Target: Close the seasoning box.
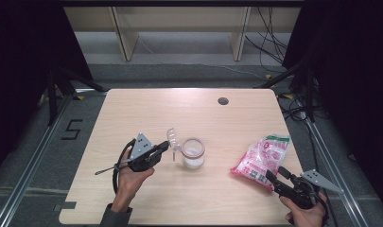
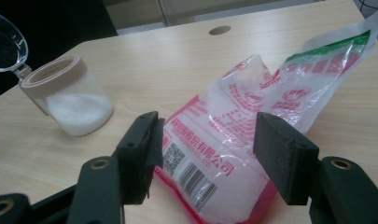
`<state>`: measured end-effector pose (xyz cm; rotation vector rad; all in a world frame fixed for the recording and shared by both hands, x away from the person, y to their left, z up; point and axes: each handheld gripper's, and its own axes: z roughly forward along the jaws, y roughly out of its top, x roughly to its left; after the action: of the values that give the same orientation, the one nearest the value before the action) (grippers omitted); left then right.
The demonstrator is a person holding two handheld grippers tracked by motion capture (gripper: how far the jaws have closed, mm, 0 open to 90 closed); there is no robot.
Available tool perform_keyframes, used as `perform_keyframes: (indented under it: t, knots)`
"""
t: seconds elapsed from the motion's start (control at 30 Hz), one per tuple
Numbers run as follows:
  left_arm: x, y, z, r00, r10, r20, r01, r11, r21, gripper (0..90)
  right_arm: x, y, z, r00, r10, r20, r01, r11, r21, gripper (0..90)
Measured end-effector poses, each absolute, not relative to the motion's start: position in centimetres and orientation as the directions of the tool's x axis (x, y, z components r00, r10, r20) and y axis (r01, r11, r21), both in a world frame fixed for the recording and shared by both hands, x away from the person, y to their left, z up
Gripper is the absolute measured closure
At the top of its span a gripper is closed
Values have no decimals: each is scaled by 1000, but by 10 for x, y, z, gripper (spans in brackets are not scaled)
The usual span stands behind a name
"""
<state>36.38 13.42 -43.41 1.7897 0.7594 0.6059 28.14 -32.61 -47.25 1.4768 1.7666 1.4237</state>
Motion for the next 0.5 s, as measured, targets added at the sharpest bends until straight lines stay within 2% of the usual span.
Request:
perform_keyframes:
  t: [0.07, 0.23, 0.33, 0.37, 0.43, 0.5]
  knots:
    - [364, 134, -434, 671, 740, 47, 208, -247, 946, 895, 278, -324, -471, -323, 903, 284, 484, -101, 869, 418]
    - [364, 134, -433, 669, 742, 54, 199, -248, 948, 895, 275, -317, -471, -367, 900, 237, 459, -47, 887, 414]
    - [363, 132, -432, 672, 738, 56, 194, -248, 949, 894, 271, -312, -470, -375, 885, 276, 478, -71, 875, 413]
    - [363, 131, -432, 672, 739, 50, 196, -243, 950, 894, 273, -313, -471, -389, 891, 235, 459, -34, 888, 412]
    - [362, 128, -432, 676, 736, 49, 194, -242, 951, 894, 270, -310, -471, -374, 890, 261, 470, -61, 880, 413]
    - [363, 128, -431, 678, 733, 52, 189, -242, 952, 894, 271, -311, -471, -384, 893, 234, 464, -33, 885, 413]
